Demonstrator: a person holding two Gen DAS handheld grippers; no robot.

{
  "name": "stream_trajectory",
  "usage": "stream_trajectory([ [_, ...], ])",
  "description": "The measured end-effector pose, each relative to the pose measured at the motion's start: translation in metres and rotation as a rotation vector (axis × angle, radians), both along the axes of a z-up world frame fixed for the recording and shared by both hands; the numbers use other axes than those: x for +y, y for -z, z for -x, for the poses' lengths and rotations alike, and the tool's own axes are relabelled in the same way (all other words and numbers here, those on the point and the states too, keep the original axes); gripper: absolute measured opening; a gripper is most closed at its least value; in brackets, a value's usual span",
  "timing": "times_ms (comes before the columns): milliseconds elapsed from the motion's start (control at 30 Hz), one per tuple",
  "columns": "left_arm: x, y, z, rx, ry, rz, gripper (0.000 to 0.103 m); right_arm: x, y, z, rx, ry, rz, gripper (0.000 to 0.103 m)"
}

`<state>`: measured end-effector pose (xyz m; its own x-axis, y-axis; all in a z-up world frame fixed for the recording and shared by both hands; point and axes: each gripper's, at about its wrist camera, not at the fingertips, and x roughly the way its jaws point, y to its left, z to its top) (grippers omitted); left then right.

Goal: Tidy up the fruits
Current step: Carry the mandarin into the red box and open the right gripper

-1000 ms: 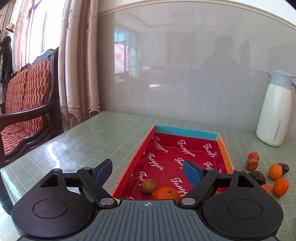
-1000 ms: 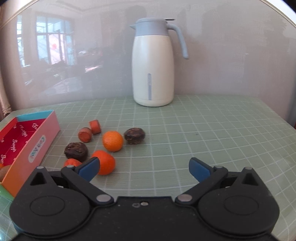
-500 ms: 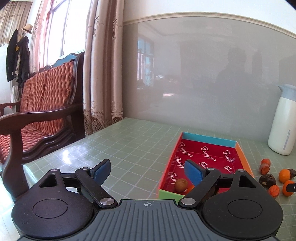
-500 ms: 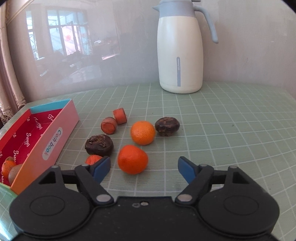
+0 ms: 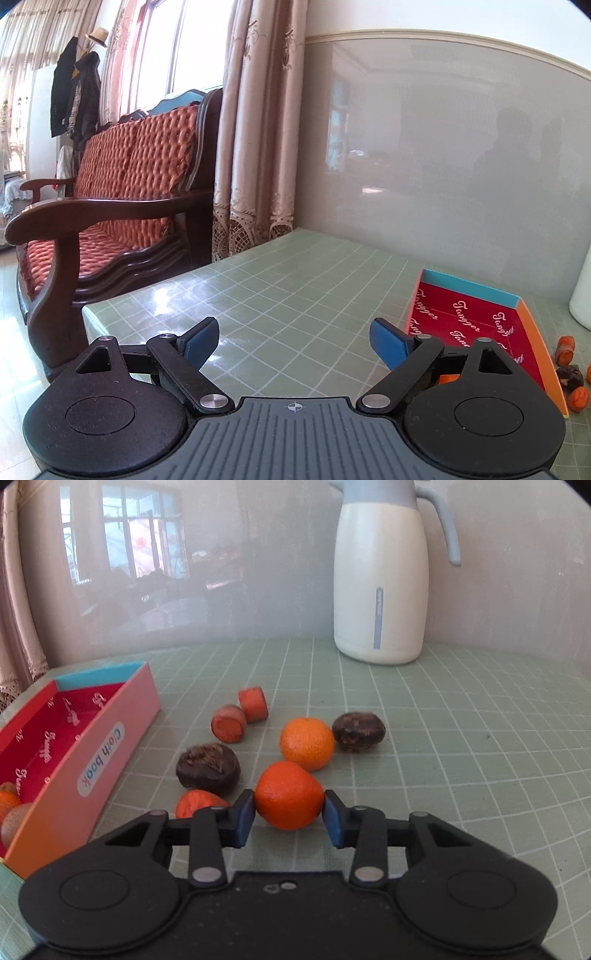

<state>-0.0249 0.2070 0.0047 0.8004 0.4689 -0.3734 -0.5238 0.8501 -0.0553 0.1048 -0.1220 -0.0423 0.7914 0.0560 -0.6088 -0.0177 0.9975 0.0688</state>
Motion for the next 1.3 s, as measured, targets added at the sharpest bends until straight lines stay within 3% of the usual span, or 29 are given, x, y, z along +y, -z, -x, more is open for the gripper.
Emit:
stream_trajectory([
  [167,0.014,0.002,0.005,-0.015,-0.065,0.036,0.088,0.008,-0.018,0.01,-0.091,-0.06,-0.046,0.039],
  [433,0.019,0.005,0.009,-0.013,-0.097,0.025,0.088,0.054,-0.044,0.024,-0.19,-0.276,-0.075,0.039],
  [867,0.036,0.007,0.017,-0.003,-0.141,0.032,0.089,0.121,-0.043,0.017,-0.132,-0.477,-0.046,0.039],
  [1300,0.028,0.007,0.012,0.01,-0.123,0.015,0.089,0.143,-0.029,0.017,-0.072,-0.537,0.013,0.04],
])
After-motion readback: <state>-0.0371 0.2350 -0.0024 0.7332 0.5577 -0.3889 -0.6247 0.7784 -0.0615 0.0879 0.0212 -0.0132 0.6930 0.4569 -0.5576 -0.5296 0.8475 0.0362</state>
